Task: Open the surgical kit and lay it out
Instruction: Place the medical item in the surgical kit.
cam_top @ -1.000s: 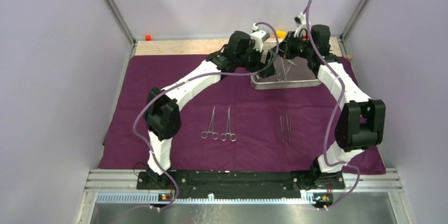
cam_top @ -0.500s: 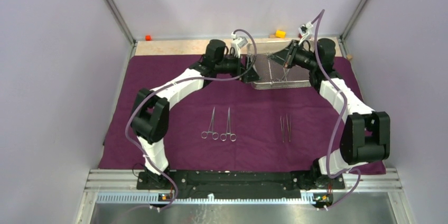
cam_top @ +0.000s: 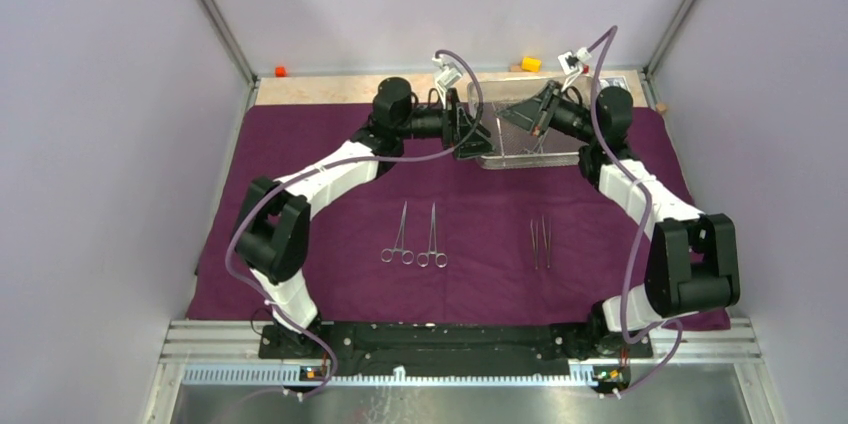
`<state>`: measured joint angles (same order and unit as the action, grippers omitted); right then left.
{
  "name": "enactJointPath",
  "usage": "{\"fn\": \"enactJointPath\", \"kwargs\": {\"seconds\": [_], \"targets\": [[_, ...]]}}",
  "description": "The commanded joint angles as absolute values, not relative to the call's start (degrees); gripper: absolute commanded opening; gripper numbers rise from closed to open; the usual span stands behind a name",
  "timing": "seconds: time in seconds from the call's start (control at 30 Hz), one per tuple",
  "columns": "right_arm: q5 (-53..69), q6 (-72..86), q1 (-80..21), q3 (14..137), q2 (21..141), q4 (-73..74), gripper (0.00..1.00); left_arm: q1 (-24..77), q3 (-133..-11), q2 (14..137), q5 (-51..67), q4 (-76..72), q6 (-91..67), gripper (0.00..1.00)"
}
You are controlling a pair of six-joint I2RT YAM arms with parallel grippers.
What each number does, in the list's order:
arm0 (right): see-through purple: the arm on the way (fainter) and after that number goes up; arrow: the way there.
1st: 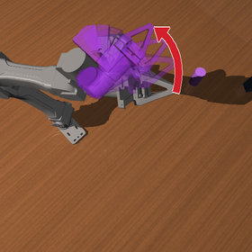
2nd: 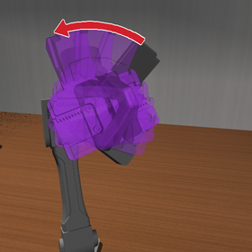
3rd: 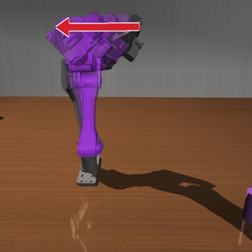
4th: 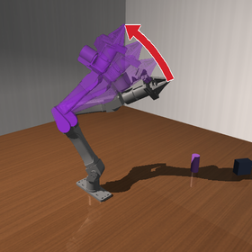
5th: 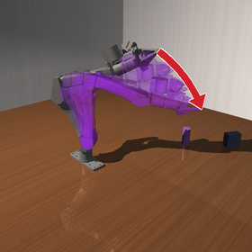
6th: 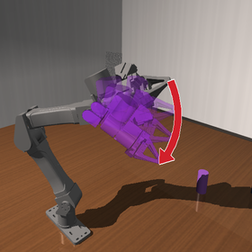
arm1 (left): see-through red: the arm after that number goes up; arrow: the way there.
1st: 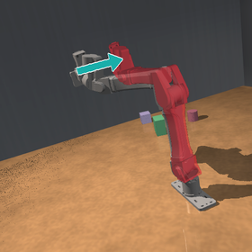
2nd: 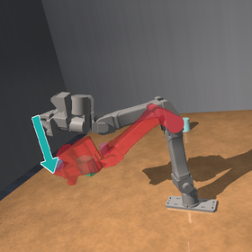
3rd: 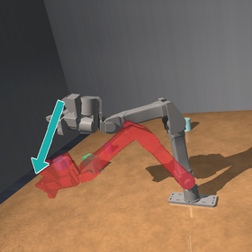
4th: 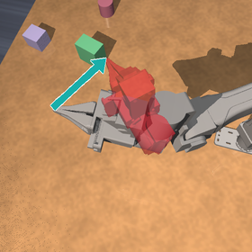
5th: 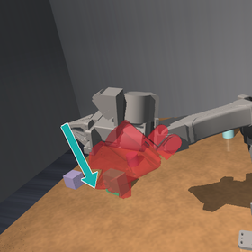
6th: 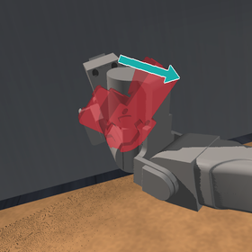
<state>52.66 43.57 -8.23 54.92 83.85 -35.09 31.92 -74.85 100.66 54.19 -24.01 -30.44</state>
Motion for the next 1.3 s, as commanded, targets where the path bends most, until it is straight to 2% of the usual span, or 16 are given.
{"fn": "enactJointPath", "kwargs": {"seconds": [0.0,0.13,0.37,0.6,0.83,1.13,1.27], "targets": [[54.75,48.09,-9.48,53.7,80.96,-46.06,0.0,31.64,-74.84,101.44,58.63,-36.06,-37.44,0.86],[54.84,49.4,-9.53,53.13,81.25,-47.61,0.0,31.7,-75.31,103.57,60.36,-42.03,-43.25,0.79],[55.08,51.28,-9.82,52.84,82.19,-49.76,0.0,31.72,-76.27,105.29,59.9,-43.1,-45.19,0.7],[55.11,52.0,-10.17,52.83,83.52,-50.52,0.0,31.73,-78.67,107.37,60.8,-45.12,-48.08,0.56],[55.11,51.49,-10.22,52.75,84.32,-50.24,0.0,31.66,-79.23,108.61,61.26,-47.31,-50.45,0.51],[55.02,50.89,-10.2,52.68,84.55,-49.66,0.0,31.66,-79.35,108.56,61.01,-46.85,-50.36,0.39],[55.01,50.42,-10.2,52.65,84.63,-49.12,0.0,31.66,-79.37,108.68,60.77,-46.48,-50.2,0.38]]}}
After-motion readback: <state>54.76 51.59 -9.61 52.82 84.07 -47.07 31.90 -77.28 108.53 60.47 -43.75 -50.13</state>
